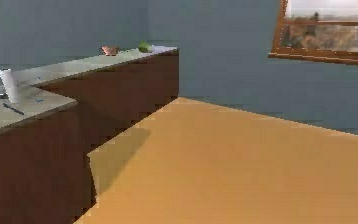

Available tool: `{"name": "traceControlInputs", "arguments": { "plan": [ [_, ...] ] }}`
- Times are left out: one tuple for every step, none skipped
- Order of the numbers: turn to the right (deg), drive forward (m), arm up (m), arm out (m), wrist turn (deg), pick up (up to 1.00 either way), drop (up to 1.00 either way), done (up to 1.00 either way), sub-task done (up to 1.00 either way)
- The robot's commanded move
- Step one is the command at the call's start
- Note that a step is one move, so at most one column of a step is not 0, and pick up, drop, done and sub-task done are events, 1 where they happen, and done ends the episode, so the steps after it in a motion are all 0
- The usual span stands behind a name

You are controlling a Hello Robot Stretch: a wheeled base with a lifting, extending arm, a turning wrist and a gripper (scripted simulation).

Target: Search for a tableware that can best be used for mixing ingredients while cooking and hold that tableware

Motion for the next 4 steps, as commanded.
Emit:
{"name": "traceControlInputs", "arguments": {
  "plan": [
    [0.0, 1.00, 0.00, 0.00, 0.0, 0.00, 0.00, 0.00, 0.00],
    [-12.0, 0.00, 0.00, 0.00, 0.0, 0.00, 0.00, 0.00, 0.00],
    [0.0, 0.20, 0.00, 0.00, 0.0, 0.00, 0.00, 0.00, 0.00],
    [-15.0, 0.00, 0.00, 0.00, 0.0, 0.00, 0.00, 0.00, 0.00]
  ]
}}
